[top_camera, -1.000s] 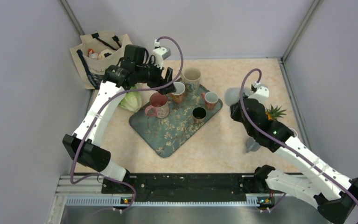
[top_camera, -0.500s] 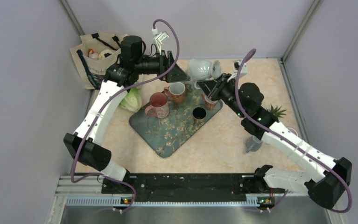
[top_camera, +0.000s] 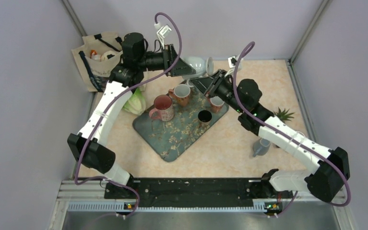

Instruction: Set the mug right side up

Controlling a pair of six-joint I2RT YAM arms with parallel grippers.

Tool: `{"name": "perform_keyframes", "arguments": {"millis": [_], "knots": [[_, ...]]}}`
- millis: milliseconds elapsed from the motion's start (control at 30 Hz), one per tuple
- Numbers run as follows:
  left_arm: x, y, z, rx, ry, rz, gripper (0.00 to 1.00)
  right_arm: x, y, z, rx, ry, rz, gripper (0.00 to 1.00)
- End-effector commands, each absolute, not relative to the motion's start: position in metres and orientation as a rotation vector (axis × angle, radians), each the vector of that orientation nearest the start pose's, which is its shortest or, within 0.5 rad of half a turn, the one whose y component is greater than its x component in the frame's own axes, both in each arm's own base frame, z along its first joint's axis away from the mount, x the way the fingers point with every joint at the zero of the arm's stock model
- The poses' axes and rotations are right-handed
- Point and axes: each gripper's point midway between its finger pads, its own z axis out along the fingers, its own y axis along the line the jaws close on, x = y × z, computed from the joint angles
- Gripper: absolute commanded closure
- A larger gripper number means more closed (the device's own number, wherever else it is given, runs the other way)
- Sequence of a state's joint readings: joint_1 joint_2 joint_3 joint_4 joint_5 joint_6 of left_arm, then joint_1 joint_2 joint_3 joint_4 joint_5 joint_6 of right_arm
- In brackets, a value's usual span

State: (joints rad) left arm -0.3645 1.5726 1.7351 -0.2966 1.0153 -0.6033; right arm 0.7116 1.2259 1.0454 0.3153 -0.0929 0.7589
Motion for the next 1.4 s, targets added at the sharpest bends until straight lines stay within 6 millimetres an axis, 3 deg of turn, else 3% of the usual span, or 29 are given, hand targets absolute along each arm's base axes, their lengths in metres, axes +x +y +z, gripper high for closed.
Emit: {"name": "perform_keyframes", "arguments": {"millis": [0, 67, 100, 200, 333, 433, 500, 567, 667, 767, 867, 1000, 1267, 1367], "knots": [[0.303, -0.3, 0.437, 0.69, 1.721, -1.63, 0.65, 0.284, 0.327, 0.44, -0.102, 1.378, 1.408, 1.0], [0.304, -0.3, 0.433, 0.689, 1.729, -1.637, 0.93, 0.288, 0.331, 0.431, -0.096, 1.403, 1.409, 1.0], [0.303, -0.299, 0.431, 0.69, 1.733, -1.632, 1.0, 0.29, 0.332, 0.428, -0.093, 1.414, 1.407, 1.0], [0.307, -0.295, 0.425, 0.684, 1.746, -1.569, 1.0, 0.296, 0.334, 0.409, -0.07, 1.492, 1.377, 0.98], [0.331, -0.273, 0.412, 0.658, 1.799, -1.305, 1.0, 0.304, 0.332, 0.367, -0.066, 1.654, 1.261, 0.43], [0.355, -0.24, 0.4, 0.648, 1.853, -0.957, 1.0, 0.301, 0.33, 0.333, -0.112, 1.794, 1.17, 0.18], [0.354, -0.216, 0.389, 0.693, 1.907, -0.767, 1.0, 0.297, 0.326, 0.314, -0.152, 1.869, 1.11, 0.06], [0.346, -0.194, 0.378, 0.781, 1.946, -0.609, 1.0, 0.29, 0.319, 0.298, -0.189, 1.936, 1.051, 0.03], [0.311, -0.171, 0.348, 0.976, 2.057, -0.516, 1.0, 0.284, 0.304, 0.282, -0.201, 1.985, 0.972, 0.01], [0.269, -0.151, 0.304, 1.21, 2.21, -0.502, 1.0, 0.282, 0.286, 0.28, -0.189, 1.99, 0.884, 0.01], [0.249, -0.123, 0.256, 1.299, 2.378, -0.4, 1.0, 0.29, 0.262, 0.273, -0.119, 2.02, 0.732, 0.01], [0.244, -0.102, 0.209, 1.404, 2.394, -0.22, 1.0, 0.298, 0.231, 0.266, 0.002, 2.044, 0.558, 0.01], [0.25, -0.114, 0.142, 1.545, 2.39, -0.105, 1.0, 0.301, 0.203, 0.26, 0.089, 2.04, 0.463, 0.01], [0.254, -0.118, 0.121, 1.61, 2.399, -0.04, 1.0, 0.303, 0.18, 0.246, 0.19, 2.087, 0.385, 0.01]]}}
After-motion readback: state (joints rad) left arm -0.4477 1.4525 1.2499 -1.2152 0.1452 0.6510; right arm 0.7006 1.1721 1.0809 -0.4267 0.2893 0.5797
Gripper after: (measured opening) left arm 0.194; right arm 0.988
